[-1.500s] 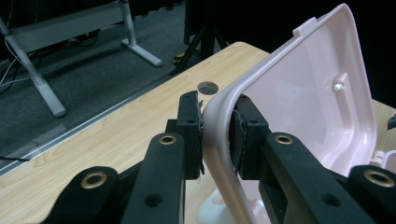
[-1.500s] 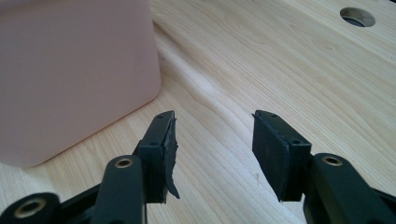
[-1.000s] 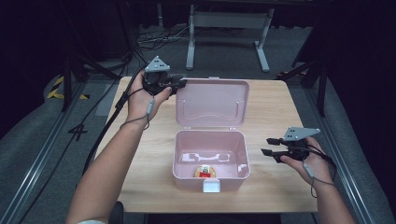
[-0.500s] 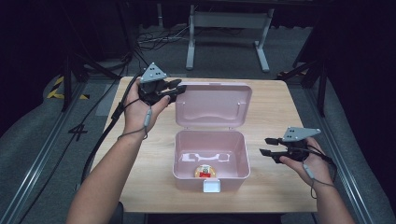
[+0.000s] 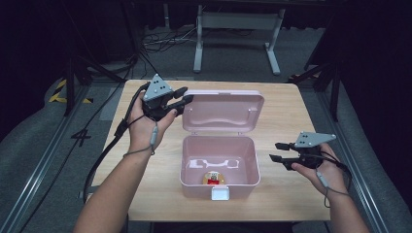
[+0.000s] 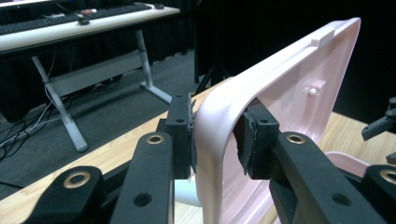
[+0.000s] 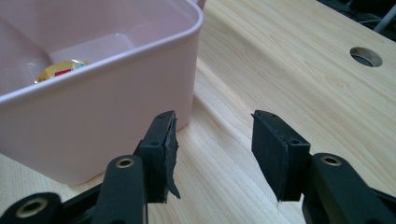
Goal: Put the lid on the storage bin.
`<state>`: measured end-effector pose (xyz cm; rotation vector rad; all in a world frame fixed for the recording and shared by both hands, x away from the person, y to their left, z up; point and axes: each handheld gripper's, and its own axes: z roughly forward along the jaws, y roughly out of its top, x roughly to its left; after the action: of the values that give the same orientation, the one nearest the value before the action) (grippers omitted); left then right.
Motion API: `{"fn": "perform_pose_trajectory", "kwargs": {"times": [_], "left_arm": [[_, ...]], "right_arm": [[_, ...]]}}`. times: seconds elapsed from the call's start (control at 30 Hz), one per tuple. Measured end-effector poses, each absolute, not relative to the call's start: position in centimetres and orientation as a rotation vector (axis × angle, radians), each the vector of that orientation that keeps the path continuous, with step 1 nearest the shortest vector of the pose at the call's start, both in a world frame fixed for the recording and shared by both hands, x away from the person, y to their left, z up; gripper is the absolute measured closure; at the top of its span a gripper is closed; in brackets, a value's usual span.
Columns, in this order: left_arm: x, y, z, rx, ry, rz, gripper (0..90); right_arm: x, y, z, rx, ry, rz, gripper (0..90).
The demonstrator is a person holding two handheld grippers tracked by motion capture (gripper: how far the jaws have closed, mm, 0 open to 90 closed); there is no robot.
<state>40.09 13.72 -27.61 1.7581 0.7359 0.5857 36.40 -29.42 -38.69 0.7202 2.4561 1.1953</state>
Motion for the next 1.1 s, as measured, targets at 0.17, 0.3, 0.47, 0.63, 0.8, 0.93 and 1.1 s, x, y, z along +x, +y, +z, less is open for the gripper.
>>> {"fn": "perform_pose_trajectory", "kwargs": {"times": [0.17, 0.3, 0.47, 0.63, 0.8, 0.93, 1.1], "left_arm": [[39.1, 13.9, -27.9, 1.734, 0.723, 0.585, 67.7], [38.3, 13.8, -28.0, 1.741, 0.711, 0.597, 67.1], [37.7, 14.0, -27.9, 1.754, 0.705, 0.565, 65.5], [36.8, 14.1, -28.1, 1.759, 0.697, 0.56, 64.0], [36.1, 14.2, -28.4, 1.758, 0.693, 0.55, 62.8], [35.4, 14.1, -28.6, 1.768, 0.679, 0.576, 62.4], [34.4, 13.9, -28.7, 1.792, 0.669, 0.597, 60.9]], "right_arm": [[36.1, -29.1, -38.3, 0.702, 2.454, 1.209, 51.2], [35.9, -28.9, -38.0, 0.687, 2.449, 1.226, 52.1], [35.4, -28.9, -37.4, 0.716, 2.426, 1.358, 60.2], [34.8, -28.9, -36.6, 0.758, 2.409, 1.409, 70.2], [34.2, -28.4, -35.8, 0.761, 2.417, 1.455, 80.1], [34.0, -28.0, -34.9, 0.741, 2.394, 1.503, 88.2], [34.1, -27.4, -34.0, 0.732, 2.326, 1.638, 90.0]]}}
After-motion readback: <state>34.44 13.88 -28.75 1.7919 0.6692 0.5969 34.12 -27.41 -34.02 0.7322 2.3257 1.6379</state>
